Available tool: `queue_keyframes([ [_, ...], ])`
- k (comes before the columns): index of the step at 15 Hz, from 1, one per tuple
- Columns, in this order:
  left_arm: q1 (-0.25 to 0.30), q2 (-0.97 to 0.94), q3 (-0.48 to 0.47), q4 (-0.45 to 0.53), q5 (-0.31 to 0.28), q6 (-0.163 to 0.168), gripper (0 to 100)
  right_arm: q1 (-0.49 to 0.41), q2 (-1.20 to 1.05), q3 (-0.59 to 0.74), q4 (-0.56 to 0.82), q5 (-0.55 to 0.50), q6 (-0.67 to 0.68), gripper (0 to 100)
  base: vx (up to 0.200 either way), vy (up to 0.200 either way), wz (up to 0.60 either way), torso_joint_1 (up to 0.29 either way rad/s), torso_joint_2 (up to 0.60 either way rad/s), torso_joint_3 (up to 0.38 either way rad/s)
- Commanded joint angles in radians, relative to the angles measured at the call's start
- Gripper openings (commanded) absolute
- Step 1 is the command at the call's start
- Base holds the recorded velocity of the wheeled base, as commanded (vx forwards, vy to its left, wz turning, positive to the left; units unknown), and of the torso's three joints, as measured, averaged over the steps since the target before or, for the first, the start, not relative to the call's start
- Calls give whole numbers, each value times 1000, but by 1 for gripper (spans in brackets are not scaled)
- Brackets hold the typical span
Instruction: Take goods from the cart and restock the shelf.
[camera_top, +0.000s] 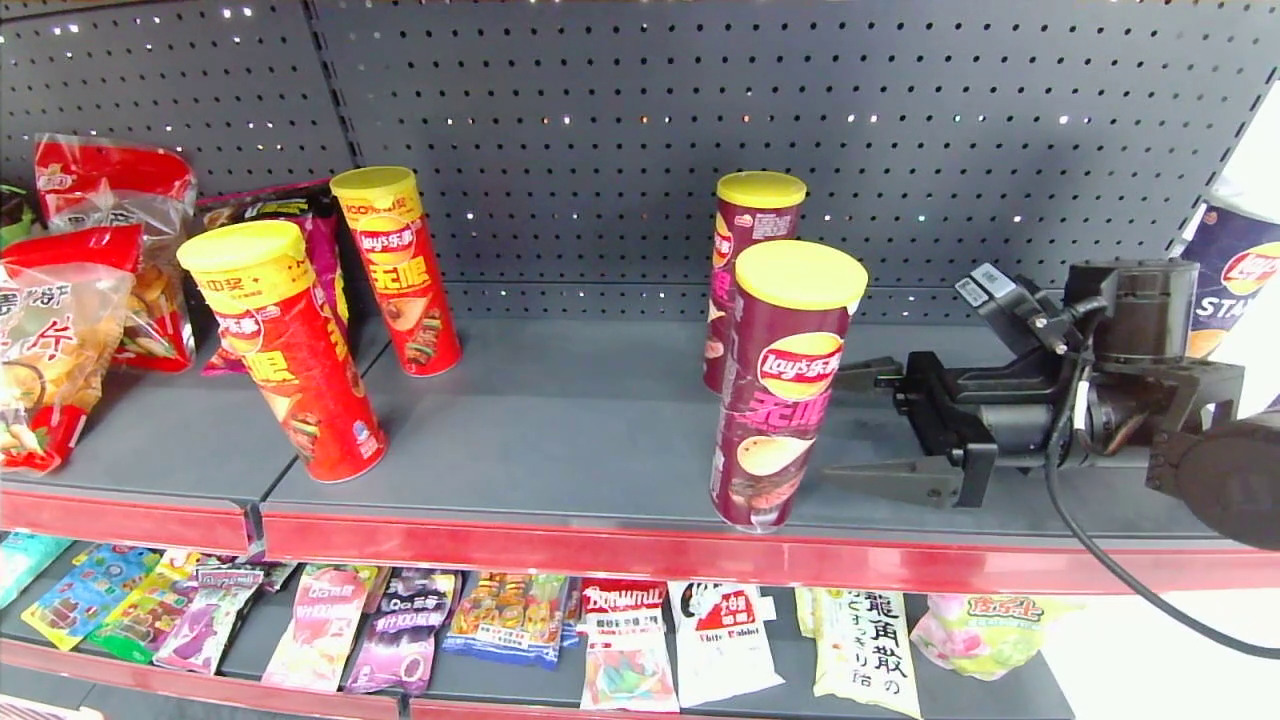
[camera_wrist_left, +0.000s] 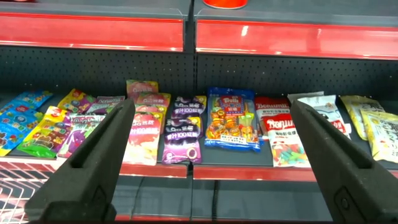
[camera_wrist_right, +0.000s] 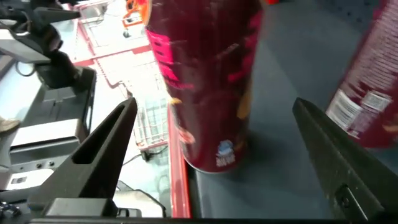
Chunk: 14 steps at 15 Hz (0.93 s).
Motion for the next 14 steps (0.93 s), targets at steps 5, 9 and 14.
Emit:
queue_keyframes([
  [5, 0, 2, 0, 0, 0, 0, 100, 73, 25, -19, 0, -12, 0, 100, 0, 0, 0, 0, 0, 0],
  [9, 0, 2, 0, 0, 0, 0, 100, 108, 51, -59, 5, -32, 9, 100, 0, 0, 0, 0, 0, 0],
  [14, 0, 2, 0, 0, 0, 0, 100, 121, 78, -64, 3, -54, 14, 100, 0, 0, 0, 0, 0, 0],
])
